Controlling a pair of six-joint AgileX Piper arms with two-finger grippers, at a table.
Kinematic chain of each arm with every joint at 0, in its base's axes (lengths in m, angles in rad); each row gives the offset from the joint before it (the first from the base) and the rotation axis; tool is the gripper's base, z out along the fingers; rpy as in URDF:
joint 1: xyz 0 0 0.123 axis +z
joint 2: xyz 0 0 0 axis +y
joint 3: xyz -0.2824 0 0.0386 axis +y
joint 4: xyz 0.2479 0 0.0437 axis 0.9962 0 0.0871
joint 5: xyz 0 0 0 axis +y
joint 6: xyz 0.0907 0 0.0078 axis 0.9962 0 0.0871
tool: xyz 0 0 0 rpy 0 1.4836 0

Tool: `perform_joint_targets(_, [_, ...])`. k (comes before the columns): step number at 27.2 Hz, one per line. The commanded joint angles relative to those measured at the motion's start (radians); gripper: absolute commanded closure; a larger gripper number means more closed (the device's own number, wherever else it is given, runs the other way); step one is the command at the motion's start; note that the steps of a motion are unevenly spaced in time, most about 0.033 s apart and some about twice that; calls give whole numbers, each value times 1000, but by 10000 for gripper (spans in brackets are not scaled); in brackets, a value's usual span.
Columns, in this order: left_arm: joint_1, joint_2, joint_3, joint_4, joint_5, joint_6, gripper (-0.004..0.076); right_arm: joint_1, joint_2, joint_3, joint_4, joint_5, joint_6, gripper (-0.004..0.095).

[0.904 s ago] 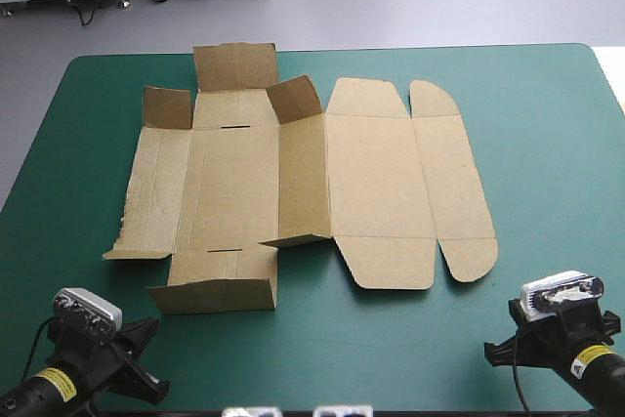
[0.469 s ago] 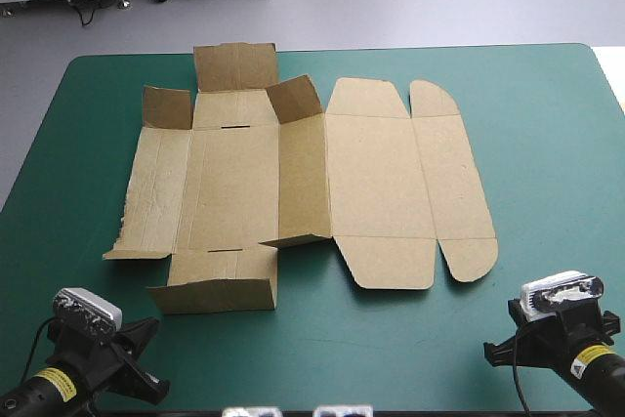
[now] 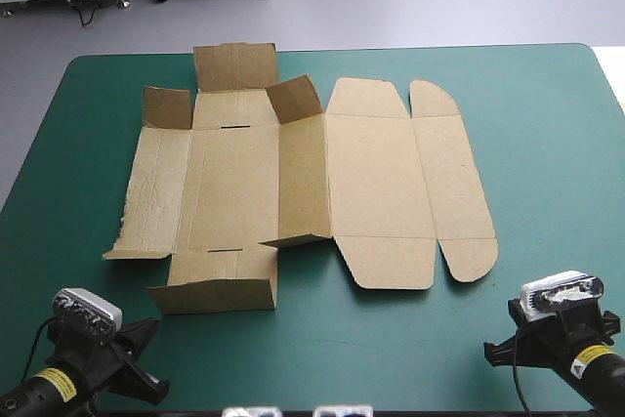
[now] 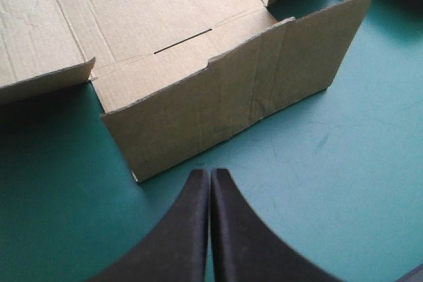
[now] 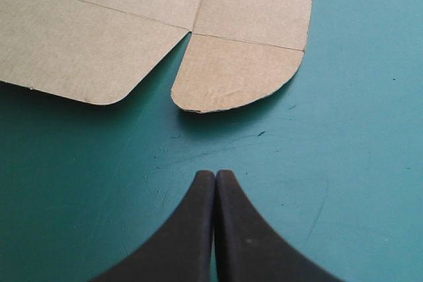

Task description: Fold the box

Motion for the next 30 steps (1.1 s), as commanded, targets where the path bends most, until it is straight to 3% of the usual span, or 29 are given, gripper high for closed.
perform_joint_targets(1, [-5,10,-27,-17,-57,-6,733,-1,10,-24,1,-61,-6,928])
perform_joint_targets(14, [-5,84,-169,22,-118,54,733,-1,10,-24,1,-62,-6,928])
perform_joint_targets(26, [-5,487,-491,307,-207,37,733,-1,10,-24,1,-62,-4,928])
perform_joint_targets(30, [-5,651,-571,502,-201,-129,733,-1,10,-24,1,-62,-4,928])
